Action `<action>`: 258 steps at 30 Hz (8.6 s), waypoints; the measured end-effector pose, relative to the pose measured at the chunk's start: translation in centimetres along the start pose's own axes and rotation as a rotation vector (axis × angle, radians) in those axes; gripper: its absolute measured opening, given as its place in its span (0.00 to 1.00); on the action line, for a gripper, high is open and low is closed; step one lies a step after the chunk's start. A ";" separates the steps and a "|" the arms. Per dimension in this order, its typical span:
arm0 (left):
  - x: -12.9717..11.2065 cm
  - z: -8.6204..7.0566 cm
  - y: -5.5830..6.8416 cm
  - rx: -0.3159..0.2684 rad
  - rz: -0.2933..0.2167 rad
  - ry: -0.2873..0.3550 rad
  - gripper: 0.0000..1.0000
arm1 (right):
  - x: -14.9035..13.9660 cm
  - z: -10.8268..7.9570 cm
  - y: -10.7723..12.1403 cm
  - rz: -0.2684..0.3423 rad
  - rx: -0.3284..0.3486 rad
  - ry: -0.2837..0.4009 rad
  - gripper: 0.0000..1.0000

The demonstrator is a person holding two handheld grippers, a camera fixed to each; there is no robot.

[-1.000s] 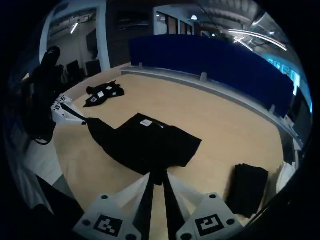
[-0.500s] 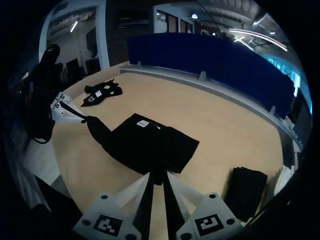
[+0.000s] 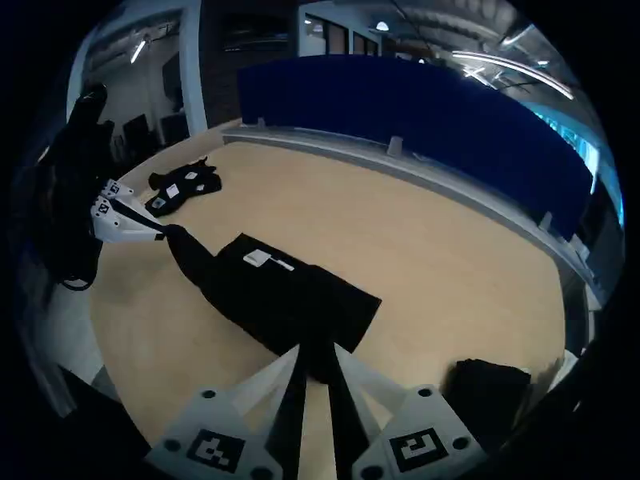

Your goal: Fold towel

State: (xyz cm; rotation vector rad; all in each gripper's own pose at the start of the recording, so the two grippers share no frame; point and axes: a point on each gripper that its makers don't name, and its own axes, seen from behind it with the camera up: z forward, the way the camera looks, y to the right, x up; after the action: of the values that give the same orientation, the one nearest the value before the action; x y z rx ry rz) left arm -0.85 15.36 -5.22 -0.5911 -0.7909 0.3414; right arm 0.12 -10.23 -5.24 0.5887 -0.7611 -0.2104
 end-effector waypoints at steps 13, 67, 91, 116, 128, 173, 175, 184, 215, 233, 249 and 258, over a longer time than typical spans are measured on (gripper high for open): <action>-0.1 2.0 -0.2 -0.006 -0.014 -0.019 0.05 | -0.5 1.5 1.2 0.020 0.009 -0.027 0.16; -2.1 11.5 -4.1 0.106 -0.127 -0.089 0.72 | -3.1 10.9 5.8 0.154 -0.091 -0.092 0.61; -0.6 11.7 -7.7 0.192 -0.131 -0.058 0.86 | -1.7 11.8 7.8 0.132 -0.168 -0.066 0.69; -1.5 9.8 -8.0 0.206 -0.164 -0.050 0.86 | -2.2 9.9 6.8 0.130 -0.150 -0.059 0.69; -4.4 6.3 -5.0 0.182 -0.207 -0.055 0.86 | -4.7 6.7 4.5 0.177 -0.141 -0.060 0.69; -15.2 -8.3 -3.0 0.341 -0.390 -0.056 0.87 | -9.1 6.0 0.8 -0.120 0.068 -0.227 0.76; -15.2 -8.5 -3.0 0.341 -0.386 -0.055 0.87 | -9.3 6.1 0.9 -0.120 0.071 -0.233 0.75; -15.5 -9.0 -3.0 0.342 -0.380 -0.055 0.86 | -10.2 6.6 1.2 -0.097 0.093 -0.260 0.34; -15.9 -9.2 -3.2 0.339 -0.391 -0.055 0.87 | -5.8 6.4 0.5 -0.155 0.088 -0.167 0.02; -15.4 -9.9 -3.6 0.341 -0.409 -0.027 0.87 | 1.7 6.6 -2.5 -0.237 0.130 -0.059 0.02; -14.5 -11.1 -4.0 0.368 -0.450 0.009 0.87 | 7.4 10.8 -10.5 -0.444 0.256 -0.042 0.02; -14.3 -12.2 -3.9 0.390 -0.476 0.030 0.87 | 5.7 16.4 -17.4 -0.526 0.364 -0.110 0.02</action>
State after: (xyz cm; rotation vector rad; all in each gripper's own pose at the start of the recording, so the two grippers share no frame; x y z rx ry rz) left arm -0.92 0.67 -17.67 -0.0341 -0.7843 0.0421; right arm -6.84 -33.65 -2.49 1.1288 -0.7441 -0.6002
